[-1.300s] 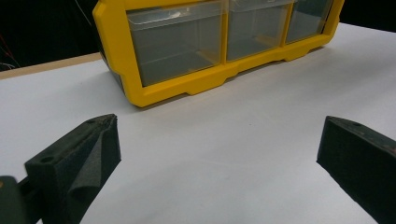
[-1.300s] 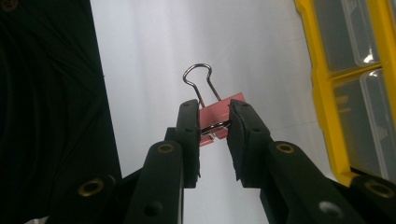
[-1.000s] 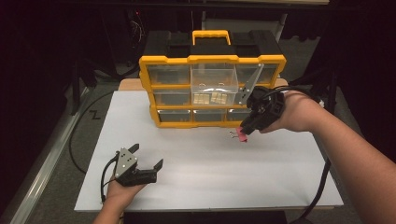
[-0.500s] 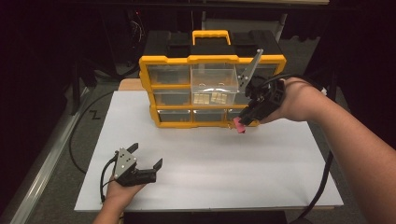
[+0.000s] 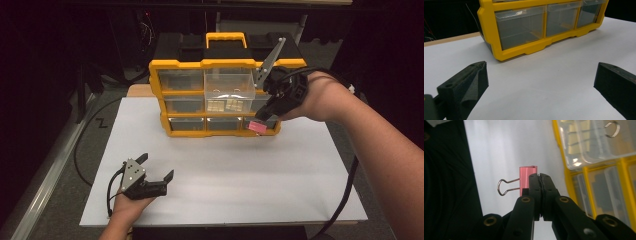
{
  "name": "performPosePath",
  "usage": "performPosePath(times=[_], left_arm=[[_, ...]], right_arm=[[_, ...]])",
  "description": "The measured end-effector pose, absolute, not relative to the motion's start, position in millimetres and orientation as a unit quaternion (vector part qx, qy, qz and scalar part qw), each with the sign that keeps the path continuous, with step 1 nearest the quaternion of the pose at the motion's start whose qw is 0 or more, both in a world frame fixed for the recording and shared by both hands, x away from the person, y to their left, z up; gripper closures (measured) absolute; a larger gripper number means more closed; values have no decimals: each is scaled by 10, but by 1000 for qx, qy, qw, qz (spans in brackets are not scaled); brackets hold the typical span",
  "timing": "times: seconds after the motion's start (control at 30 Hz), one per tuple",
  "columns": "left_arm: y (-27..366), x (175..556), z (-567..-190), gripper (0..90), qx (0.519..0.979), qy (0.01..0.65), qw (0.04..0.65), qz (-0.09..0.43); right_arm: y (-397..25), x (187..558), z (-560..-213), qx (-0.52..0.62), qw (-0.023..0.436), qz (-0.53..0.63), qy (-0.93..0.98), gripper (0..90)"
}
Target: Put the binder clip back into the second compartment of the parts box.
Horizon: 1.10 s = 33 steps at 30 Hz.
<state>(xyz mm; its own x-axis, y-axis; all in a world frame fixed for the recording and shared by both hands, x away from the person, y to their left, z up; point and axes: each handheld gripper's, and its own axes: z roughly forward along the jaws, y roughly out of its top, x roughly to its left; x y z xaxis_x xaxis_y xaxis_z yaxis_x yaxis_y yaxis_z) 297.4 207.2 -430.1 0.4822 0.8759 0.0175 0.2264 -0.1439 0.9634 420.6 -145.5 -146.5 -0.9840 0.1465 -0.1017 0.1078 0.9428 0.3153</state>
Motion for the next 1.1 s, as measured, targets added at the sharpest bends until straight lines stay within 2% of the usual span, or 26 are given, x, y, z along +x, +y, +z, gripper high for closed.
performPosePath(times=[1.1], left_arm=[[2080, 2973, -4300, 2, 689, 401, 517, 312]], right_arm=[[-1335, 4243, -833, 65, 61, 156, 984, 900]])
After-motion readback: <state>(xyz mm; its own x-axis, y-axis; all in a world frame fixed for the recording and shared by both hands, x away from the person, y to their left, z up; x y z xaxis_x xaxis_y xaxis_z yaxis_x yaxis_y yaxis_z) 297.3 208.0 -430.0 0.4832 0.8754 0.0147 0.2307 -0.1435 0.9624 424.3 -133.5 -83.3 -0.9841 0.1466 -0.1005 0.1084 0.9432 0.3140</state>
